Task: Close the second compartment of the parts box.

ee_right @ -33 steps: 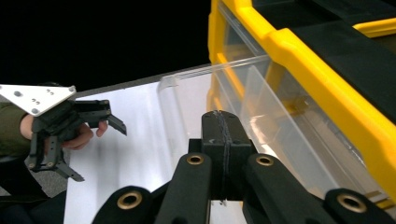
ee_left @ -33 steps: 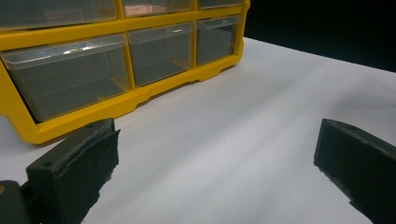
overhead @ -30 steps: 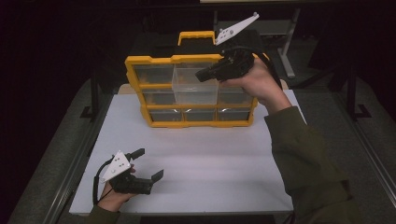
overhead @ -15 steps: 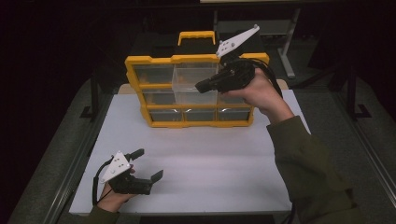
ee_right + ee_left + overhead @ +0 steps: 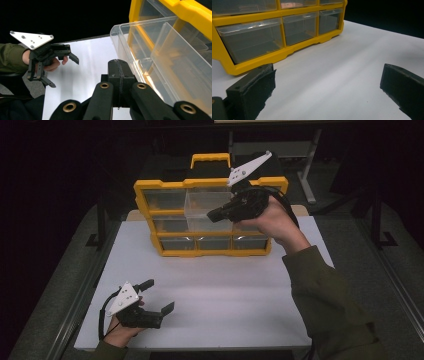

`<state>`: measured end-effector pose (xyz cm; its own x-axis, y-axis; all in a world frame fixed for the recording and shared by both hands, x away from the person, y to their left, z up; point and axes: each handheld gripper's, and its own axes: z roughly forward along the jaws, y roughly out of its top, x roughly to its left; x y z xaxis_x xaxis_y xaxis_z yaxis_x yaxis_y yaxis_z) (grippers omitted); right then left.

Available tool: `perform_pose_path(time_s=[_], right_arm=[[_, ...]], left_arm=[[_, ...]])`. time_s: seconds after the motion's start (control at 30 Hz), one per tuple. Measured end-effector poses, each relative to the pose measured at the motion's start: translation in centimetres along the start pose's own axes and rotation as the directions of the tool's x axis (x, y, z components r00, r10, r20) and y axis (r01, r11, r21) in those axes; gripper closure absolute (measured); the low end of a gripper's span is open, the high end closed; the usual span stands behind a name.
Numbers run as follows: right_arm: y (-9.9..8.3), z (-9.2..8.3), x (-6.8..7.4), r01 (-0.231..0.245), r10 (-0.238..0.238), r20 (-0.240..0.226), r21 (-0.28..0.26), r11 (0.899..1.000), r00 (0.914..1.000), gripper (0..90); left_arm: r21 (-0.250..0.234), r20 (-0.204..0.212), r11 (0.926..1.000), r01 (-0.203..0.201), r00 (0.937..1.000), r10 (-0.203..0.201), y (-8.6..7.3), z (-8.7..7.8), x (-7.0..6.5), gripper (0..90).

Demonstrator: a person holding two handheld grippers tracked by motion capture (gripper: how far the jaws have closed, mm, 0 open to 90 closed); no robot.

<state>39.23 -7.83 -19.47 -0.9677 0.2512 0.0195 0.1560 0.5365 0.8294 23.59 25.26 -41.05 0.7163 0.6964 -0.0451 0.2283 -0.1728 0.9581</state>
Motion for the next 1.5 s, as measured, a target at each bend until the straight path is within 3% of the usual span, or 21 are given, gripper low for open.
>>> perform_pose_path(time_s=[1.03, 1.5], right_arm=[[0.8, 1.0, -3.6, -0.057, 0.058, 0.086, -0.005, 0.998, 0.9946, 89.0], [0.9, 1.5, -5.7, -0.108, 0.110, 0.134, -0.021, 0.994, 0.9849, 89.1]], left_arm=[[-0.004, 0.006, 1.0000, -0.007, 1.0000, 0.007, 0.1, 0.1, -0.1, 0.0], [-0.003, 0.002, 1.0000, 0.002, 1.0000, -0.002, 0.1, 0.0, -0.1, 0.0]])
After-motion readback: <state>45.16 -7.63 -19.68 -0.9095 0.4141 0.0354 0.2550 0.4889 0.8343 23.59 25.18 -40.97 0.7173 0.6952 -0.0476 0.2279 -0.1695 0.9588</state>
